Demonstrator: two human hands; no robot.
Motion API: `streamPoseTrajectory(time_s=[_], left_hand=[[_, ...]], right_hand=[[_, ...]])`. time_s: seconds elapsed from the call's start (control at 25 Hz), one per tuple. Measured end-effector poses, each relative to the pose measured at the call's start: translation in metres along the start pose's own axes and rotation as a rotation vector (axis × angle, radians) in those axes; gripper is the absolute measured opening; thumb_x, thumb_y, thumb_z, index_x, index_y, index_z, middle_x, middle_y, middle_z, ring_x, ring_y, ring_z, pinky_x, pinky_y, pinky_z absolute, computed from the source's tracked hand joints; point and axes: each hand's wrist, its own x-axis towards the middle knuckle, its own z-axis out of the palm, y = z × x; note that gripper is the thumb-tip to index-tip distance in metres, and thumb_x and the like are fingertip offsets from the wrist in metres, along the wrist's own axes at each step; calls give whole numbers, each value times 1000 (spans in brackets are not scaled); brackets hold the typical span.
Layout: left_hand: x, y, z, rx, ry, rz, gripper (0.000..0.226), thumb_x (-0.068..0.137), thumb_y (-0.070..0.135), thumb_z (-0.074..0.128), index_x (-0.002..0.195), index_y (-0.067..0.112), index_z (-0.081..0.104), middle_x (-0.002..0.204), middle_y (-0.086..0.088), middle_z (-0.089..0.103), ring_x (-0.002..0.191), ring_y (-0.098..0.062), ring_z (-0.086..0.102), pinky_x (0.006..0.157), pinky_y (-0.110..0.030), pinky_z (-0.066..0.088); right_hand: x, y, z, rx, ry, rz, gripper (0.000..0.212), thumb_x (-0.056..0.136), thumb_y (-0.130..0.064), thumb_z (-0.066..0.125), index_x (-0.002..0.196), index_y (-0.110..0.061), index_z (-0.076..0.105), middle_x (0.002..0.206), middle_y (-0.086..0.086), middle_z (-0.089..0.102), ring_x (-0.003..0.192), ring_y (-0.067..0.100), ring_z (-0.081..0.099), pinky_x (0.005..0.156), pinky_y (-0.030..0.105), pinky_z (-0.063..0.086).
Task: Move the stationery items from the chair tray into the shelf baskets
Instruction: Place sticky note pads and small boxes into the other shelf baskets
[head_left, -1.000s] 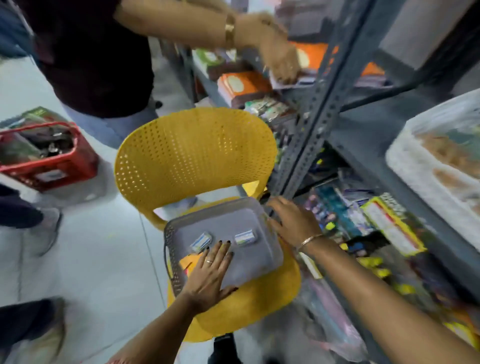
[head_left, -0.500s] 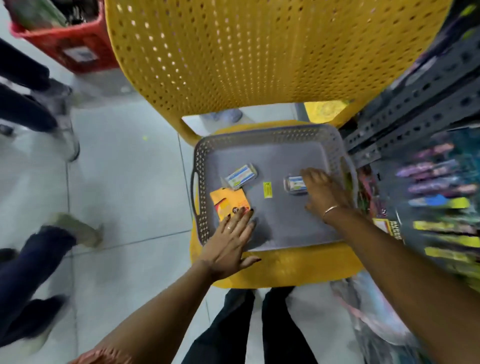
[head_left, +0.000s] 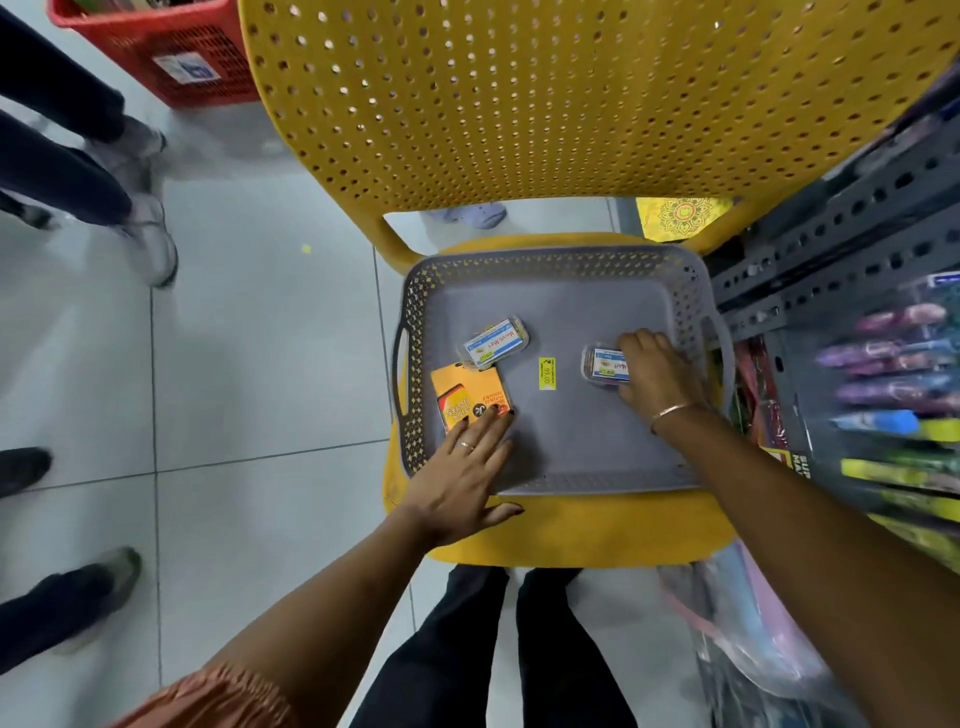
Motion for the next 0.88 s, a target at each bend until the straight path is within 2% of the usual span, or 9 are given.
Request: streamPoseTrajectory(time_s=[0.24, 0.44, 0.56, 0.64, 0.72, 0.8, 0.88], left_hand=[[4, 6, -38, 64, 79, 56, 85, 84, 71, 30, 135, 5, 45, 147, -17, 32, 138, -32, 21, 108, -55, 22], [29, 26, -132, 22, 179, 154, 87, 88, 72, 15, 134, 3, 44, 147, -17, 33, 137, -31, 25, 97, -58, 39], [49, 56, -206, 34, 313, 273, 85, 88, 70, 23, 136, 2, 41, 148, -17, 31, 137, -31, 25, 102, -54, 36], [63, 88, -258, 86, 396, 377, 83, 87, 68, 27, 137, 2, 39, 148, -17, 32, 137, -29, 20, 108, -48, 24], [73, 126, -299, 119, 447, 475, 81, 87, 67, 29, 135, 3, 42, 147, -18, 34, 137, -29, 18, 108, -45, 15], [79, 172, -327, 122, 514, 561, 78, 86, 65, 33, 131, 3, 47, 144, -20, 39, 135, -29, 20, 106, -44, 15], [76, 222, -348, 89, 568, 643, 80, 88, 67, 25, 133, 3, 44, 144, -19, 39, 135, -29, 21, 105, -43, 17]], right_hand=[[-27, -1, -67, 40, 102, 37, 43, 76, -6, 64, 117, -2, 49, 121, 20, 50, 118, 36, 44, 85, 46, 47], [-87, -8, -202, 79, 327, 77, 46, 80, -14, 61, 123, -8, 48, 121, 16, 52, 119, 33, 45, 84, 45, 49], [-148, -9, -292, 76, 475, 104, 47, 77, -17, 64, 121, -9, 51, 117, 19, 55, 115, 35, 49, 87, 46, 49], [-201, -2, -347, 78, 576, 147, 44, 76, -19, 66, 117, -10, 55, 112, 19, 58, 110, 36, 52, 88, 46, 48], [-257, 9, -389, 69, 649, 225, 40, 76, -21, 67, 114, -11, 57, 109, 17, 60, 106, 34, 55, 88, 43, 48], [-320, 22, -416, 50, 686, 312, 40, 76, -23, 68, 112, -11, 58, 110, 16, 62, 102, 34, 57, 87, 41, 47], [-382, 41, -428, 28, 717, 409, 41, 76, -27, 70, 112, -10, 59, 113, 16, 63, 102, 34, 58, 88, 41, 48]])
